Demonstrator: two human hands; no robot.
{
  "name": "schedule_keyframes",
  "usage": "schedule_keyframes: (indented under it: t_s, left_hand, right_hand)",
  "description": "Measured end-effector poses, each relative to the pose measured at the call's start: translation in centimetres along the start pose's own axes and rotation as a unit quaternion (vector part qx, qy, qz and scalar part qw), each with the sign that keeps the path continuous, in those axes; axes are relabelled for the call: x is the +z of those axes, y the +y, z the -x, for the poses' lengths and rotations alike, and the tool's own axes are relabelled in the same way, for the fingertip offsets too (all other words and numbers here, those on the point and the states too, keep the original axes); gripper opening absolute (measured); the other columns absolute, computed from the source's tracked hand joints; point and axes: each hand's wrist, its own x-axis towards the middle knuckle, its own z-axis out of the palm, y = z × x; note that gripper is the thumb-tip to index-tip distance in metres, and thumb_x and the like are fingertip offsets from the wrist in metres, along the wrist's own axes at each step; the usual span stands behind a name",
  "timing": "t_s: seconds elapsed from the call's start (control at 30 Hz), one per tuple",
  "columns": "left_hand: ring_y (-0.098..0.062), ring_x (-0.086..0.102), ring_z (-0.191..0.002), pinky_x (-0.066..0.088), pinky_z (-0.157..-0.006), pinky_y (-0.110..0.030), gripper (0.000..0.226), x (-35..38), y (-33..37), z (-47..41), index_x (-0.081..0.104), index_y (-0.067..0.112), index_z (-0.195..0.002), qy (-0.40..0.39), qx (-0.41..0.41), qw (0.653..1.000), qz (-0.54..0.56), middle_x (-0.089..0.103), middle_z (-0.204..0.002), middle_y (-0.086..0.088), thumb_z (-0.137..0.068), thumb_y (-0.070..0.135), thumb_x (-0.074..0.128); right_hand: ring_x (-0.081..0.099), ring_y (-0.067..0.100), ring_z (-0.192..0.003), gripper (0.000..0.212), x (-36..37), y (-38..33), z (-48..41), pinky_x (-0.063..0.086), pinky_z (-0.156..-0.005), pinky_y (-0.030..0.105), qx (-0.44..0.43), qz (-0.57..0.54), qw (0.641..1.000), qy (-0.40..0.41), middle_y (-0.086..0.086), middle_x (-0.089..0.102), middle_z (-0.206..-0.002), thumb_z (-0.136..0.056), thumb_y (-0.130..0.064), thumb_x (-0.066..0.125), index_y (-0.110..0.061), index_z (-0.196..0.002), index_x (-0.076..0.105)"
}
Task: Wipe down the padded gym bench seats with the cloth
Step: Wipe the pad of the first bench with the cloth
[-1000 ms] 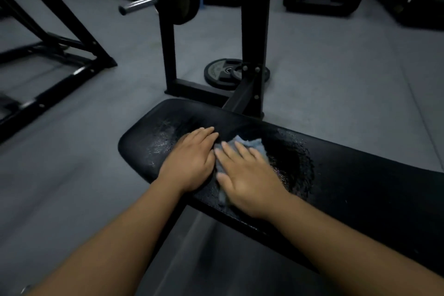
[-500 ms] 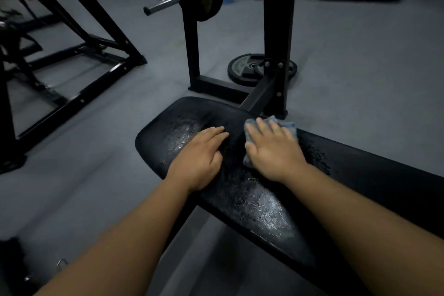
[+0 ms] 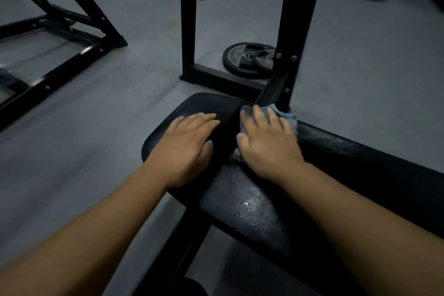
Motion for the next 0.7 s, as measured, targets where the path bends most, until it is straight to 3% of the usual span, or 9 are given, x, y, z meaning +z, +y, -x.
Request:
schedule_keyframes:
  t_s: [0.13, 0.3, 0.47, 0.53, 0.63, 0.7]
  left_hand:
    - [-0.020, 0.025, -0.148, 0.015, -0.122, -0.035, 0.061, 0.0, -0.8, 0.1, 0.041, 0.017, -0.150, 0.027, -0.015, 0.999, 0.030, 0.033, -0.159, -0.001, -0.093, 0.035, 0.029]
    - [-0.019, 0.026, -0.148, 0.020, -0.122, -0.038, 0.068, -0.2, -1.0, 0.0, 0.039, 0.019, -0.151, -0.001, -0.019, 1.000, -0.008, 0.032, -0.160, 0.000, -0.091, 0.045, 0.019]
    - [-0.018, 0.033, -0.144, 0.026, -0.119, -0.036, 0.068, -1.0, -3.7, 1.4, 0.043, 0.021, -0.149, 0.006, -0.074, 0.997, -0.017, 0.036, -0.158, 0.001, -0.091, 0.049, 0.022]
    - [-0.018, 0.030, -0.145, 0.021, -0.120, -0.032, 0.071, -1.0, -3.7, 1.8, 0.040, 0.020, -0.150, -0.001, -0.070, 0.998, -0.011, 0.033, -0.160, 0.000, -0.090, 0.051, 0.019]
    - [-0.019, 0.027, -0.147, 0.016, -0.119, -0.029, 0.076, -1.0, -3.3, 1.9, 0.039, 0.017, -0.151, 0.006, -0.072, 0.997, -0.002, 0.032, -0.160, -0.001, -0.088, 0.053, 0.016]
    - [-0.019, 0.027, -0.147, 0.015, -0.119, -0.028, 0.076, -0.9, -3.2, 2.0, 0.039, 0.016, -0.151, 0.011, -0.076, 0.997, 0.010, 0.032, -0.160, -0.002, -0.087, 0.052, 0.017]
  right_hand:
    - [-0.007, 0.017, -0.154, 0.068, -0.4, 1.9, 4.0, -0.002, -0.123, 0.038, -0.085, 0.013, 0.996, -0.039, -0.009, -0.006, -0.167, -0.093, -0.059, 0.003, -0.039, -0.158, 0.001]
    - [0.004, 0.028, -0.153, 0.061, 0.1, -1.0, -3.8, 0.008, -0.121, 0.046, 0.030, 0.025, 0.999, -0.006, 0.002, 0.004, -0.168, -0.101, -0.051, 0.015, -0.030, -0.158, 0.010]
    - [0.006, 0.023, -0.153, 0.077, 0.5, -1.9, 0.0, 0.009, -0.123, 0.044, -0.161, 0.004, 0.987, -0.022, -0.002, 0.009, -0.168, -0.086, -0.057, 0.000, -0.033, -0.159, 0.012]
    - [0.010, 0.022, -0.152, 0.074, -0.2, -0.3, -1.9, 0.012, -0.121, 0.042, -0.140, 0.005, 0.990, -0.030, -0.002, 0.012, -0.167, -0.089, -0.056, 0.005, -0.033, -0.158, 0.015]
    - [0.010, 0.028, -0.152, 0.066, -0.4, -2.9, -6.8, 0.015, -0.120, 0.046, -0.019, 0.040, 0.999, -0.022, 0.004, 0.006, -0.168, -0.097, -0.051, 0.009, -0.028, -0.159, 0.010]
    - [0.006, 0.031, -0.153, 0.063, 0.0, -5.6, -6.1, 0.015, -0.121, 0.049, -0.066, 0.043, 0.996, -0.030, 0.005, 0.004, -0.168, -0.101, -0.047, 0.011, -0.025, -0.159, 0.006]
